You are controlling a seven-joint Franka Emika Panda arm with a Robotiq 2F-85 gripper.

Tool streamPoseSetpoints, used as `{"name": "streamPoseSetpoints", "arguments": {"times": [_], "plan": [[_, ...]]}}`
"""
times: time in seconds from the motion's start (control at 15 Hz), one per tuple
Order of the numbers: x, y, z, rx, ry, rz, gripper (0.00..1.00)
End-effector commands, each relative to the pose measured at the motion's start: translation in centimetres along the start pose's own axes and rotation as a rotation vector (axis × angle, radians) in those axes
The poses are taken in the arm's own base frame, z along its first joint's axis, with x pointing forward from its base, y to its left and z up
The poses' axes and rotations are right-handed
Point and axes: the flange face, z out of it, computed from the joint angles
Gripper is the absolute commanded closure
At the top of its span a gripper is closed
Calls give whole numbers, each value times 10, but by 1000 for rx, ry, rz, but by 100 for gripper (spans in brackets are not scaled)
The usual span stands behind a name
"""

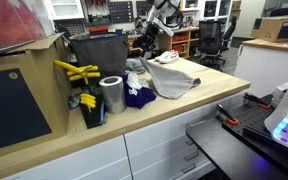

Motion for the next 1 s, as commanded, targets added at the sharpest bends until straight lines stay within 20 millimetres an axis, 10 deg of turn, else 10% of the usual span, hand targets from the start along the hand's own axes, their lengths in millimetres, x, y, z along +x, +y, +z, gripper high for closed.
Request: {"name": "streamPoseSetpoints", "arguments": {"times": [0.0, 0.53, 0.93], "plan": [[-2, 12, -19, -51, -9, -17, 59], [-45, 108, -80, -296, 24, 83, 1], [-104, 173, -66, -338, -62, 223, 0]]}}
